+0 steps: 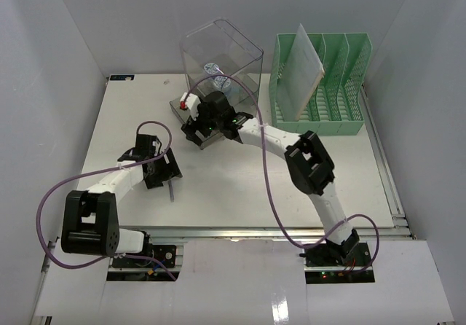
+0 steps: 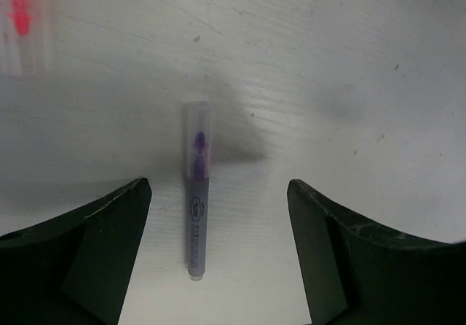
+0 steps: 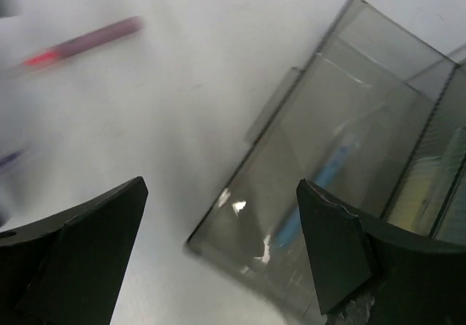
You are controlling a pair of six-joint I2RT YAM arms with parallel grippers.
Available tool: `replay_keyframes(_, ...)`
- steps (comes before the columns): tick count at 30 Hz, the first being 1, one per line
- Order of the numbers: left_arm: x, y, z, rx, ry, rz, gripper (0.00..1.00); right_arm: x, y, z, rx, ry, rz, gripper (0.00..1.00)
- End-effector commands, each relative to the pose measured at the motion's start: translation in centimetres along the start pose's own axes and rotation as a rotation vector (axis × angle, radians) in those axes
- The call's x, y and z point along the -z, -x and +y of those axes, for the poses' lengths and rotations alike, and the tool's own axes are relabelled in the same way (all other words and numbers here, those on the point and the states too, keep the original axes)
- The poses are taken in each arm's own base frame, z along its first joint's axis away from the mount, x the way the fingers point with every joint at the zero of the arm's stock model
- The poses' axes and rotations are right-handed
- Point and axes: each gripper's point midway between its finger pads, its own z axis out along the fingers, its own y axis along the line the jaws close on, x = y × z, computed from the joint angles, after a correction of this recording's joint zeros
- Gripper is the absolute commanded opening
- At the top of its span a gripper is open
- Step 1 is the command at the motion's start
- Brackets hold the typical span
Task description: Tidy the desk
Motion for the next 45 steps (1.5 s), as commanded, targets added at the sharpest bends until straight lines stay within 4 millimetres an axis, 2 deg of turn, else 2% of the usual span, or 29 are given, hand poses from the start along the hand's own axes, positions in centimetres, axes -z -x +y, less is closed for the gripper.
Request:
replay_keyframes(1,-0.7,-1.1,1.2,-0.032,0.100,0.042,0.85,11.6,8.4,6.3,0.129,0.330,-0.229,0.91)
replay_keyframes(2,-0.8,-1.3,1.2,-0.036,0.107,0.052,0.84,13.7,8.6,7.4,0.130,0.382,-0.251,0.91)
replay_keyframes(4,-0.9,-1.8,1.1,-0.045,0.122,0.065,0.81,16.5,7.6,8.9,0.116,0.445,-0.262,0.91)
replay_keyframes(7,-1.1,-2.3,1.5,-0.047,0.170,0.064,0.78,20.6,5.2,10.5,0.087,0.491,-0.257,0.90)
replay_keyframes(10,-1.3,-2.7,1.4,-0.053,0.183,0.072,0.71,23.9,4.0,10.6,0.081,0.467,-0.260,0.90)
replay_keyframes(13,-1.5,-2.8,1.6,-0.059,0.207,0.082,0.60,26.3,1.7,9.4,0.046,0.420,-0.246,0.91)
replay_keyframes(19,-2.0,-3.5,1.7,-0.070,0.222,0.114,0.40,30.9,0.7,7.1,-0.001,0.341,-0.286,0.91)
replay_keyframes(23,-1.9,-3.8,1.4,-0.066,0.207,0.124,0.19,32.8,-0.2,5.7,-0.015,0.289,-0.308,0.92)
replay_keyframes(26,-1.4,-3.6,0.4,-0.056,0.163,0.108,0.15,34.0,-0.8,5.7,-0.022,0.296,-0.329,0.92)
replay_keyframes(29,-0.7,-2.8,-1.0,-0.044,0.107,0.083,0.09,35.1,-1.7,4.8,-0.037,0.271,-0.342,0.92)
replay_keyframes(31,0.1,-2.1,-2.9,-0.030,0.024,0.072,0.06,36.0,-2.1,4.5,-0.044,0.262,-0.355,0.92)
replay_keyframes(35,1.4,0.5,-7.2,0.006,-0.130,0.030,0.00,37.4,-3.1,3.9,-0.066,0.238,-0.377,0.92)
replay_keyframes(40,2.6,5.0,-13.0,0.066,-0.313,-0.016,0.00,38.2,-3.1,3.8,-0.068,0.225,-0.404,0.92)
replay_keyframes(41,2.1,5.7,-13.7,0.076,-0.326,-0.006,0.00,38.1,-3.1,3.7,-0.069,0.221,-0.402,0.92)
replay_keyframes(42,2.7,7.9,-15.3,0.080,-0.366,-0.047,0.00,38.1,-3.2,3.6,-0.066,0.216,-0.401,0.92)
replay_keyframes(45,2.3,11.5,-18.0,0.142,-0.417,-0.073,0.00,38.0,-3.4,3.4,-0.068,0.199,-0.394,0.92)
